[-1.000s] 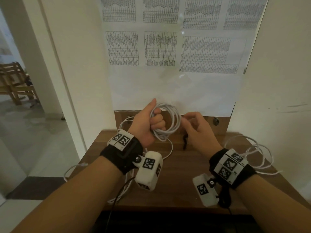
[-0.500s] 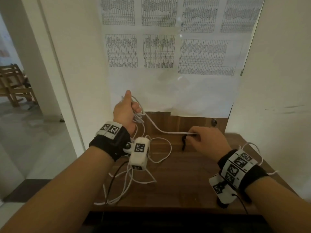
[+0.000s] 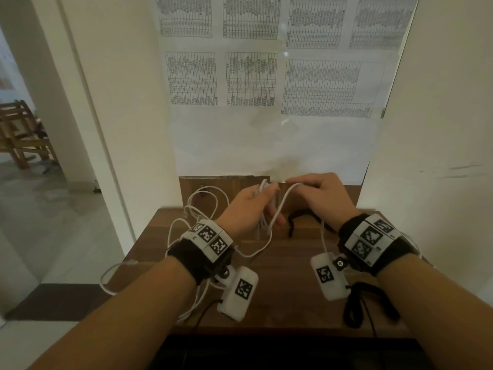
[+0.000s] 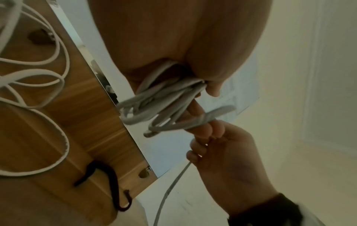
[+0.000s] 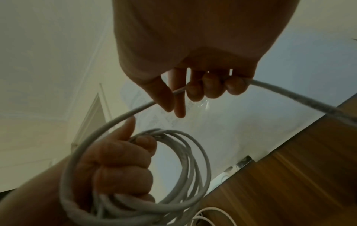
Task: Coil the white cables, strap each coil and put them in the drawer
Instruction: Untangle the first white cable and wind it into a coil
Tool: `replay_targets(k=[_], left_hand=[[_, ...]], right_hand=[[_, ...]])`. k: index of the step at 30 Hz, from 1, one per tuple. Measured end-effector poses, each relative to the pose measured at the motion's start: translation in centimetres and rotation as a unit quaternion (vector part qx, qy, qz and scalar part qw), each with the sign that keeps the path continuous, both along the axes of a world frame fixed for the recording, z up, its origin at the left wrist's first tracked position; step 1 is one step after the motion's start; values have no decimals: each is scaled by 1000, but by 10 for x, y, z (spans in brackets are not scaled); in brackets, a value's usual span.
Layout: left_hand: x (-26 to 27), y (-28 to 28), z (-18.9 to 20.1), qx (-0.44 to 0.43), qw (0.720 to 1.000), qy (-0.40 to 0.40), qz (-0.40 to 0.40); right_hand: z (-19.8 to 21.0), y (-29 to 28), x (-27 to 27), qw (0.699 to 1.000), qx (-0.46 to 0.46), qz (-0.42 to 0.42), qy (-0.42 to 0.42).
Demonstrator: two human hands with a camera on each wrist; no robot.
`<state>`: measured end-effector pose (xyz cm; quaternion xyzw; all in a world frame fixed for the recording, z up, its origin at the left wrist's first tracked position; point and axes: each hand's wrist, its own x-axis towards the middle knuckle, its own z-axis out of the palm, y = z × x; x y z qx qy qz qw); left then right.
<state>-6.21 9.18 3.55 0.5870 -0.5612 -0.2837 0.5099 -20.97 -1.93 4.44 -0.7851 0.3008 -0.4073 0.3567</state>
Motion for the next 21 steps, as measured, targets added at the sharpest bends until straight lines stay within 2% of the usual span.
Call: replay_targets(k=[4,6,11,15,19,21], left_hand=[[-12,3,-1,9,997,48,-63],[-14,1,-2,20,987,124,-99],[-1,3,6,25,924,340,-175],[27,5,16,-9,866,479,-145],[38,5,28,-38,839,530,-120],[40,-2,30,-60,848,522,-67]], right_hand=[[-3,-2,3,999,42,-10,-3],[-4,-1,3,999,36,-10,-10],[-7,-5,-1,998,61,20,-19],[-16,-11,-14,997,69,-24,5],[-31,-8,-15,990,73,5,124],[-38,-8,-11,980,64,17,186]])
